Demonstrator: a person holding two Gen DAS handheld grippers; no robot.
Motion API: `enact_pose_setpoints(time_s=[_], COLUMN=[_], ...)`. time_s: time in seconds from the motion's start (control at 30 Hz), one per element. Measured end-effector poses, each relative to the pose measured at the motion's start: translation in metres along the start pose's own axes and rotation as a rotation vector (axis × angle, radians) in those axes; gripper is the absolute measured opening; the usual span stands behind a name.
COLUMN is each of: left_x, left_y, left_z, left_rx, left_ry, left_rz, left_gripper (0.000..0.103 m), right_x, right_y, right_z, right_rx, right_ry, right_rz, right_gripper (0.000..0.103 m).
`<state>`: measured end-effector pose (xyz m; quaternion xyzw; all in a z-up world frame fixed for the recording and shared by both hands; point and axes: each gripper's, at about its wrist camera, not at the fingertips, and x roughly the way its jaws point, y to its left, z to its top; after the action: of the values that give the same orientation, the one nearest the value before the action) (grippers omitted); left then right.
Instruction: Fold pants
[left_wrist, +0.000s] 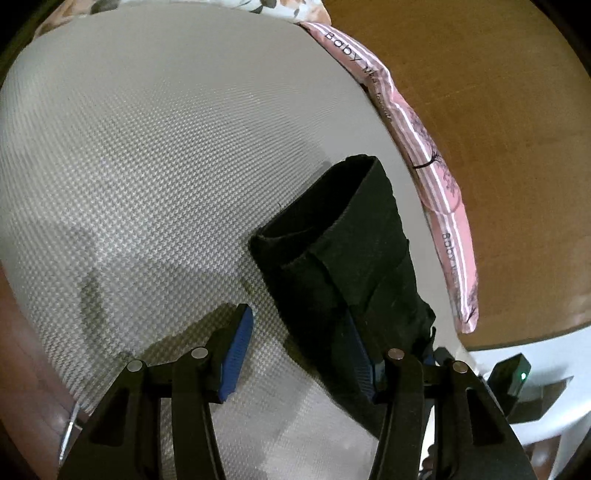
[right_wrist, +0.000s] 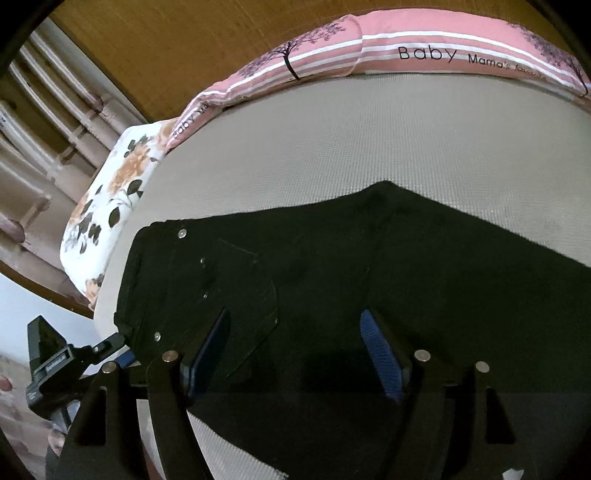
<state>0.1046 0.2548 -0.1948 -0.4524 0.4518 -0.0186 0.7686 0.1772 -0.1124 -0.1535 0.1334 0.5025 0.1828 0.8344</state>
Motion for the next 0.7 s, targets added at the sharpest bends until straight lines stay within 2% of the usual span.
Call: enact_pose_setpoints(time_s=[0.13,0.37,0.57,0.63,0.7], left_x=[0.008,0.021,0.024,0.025,0.027], left_y=[0.006,0.009,0.003,0.002,0.0], left_z=[0.002,0.016,0.019,0.018,0.018], left_rx=[-0.05,-0.093,-0.037,-0.015,0.002], left_ry=[0.004,-0.037,-0.098,-0.106,-0.112], left_rz=[-0.045,-0.112,-0.103,-0.088,-0.056], left_gripper=[0.052,0.055,0.056,0.053,0.038], right_x=[-0.004,-0.012,-0.016,-0.017,-0.018], right_y=[0.002,0.004,0.0,-0.005,-0.012], right_z=[-0.006,-0.011,-0.014,-0.016,-0.017], right_rx=[0.019,0.027,0.047,0.066,0.085], right_ry=[-0.004,-0.014,-0.029,-0.034,-0.037], right_rz=[0.018,0.031,0.036,0.027,0.021], right_gripper=[0.071,0.071,0.071,0.071,0.071])
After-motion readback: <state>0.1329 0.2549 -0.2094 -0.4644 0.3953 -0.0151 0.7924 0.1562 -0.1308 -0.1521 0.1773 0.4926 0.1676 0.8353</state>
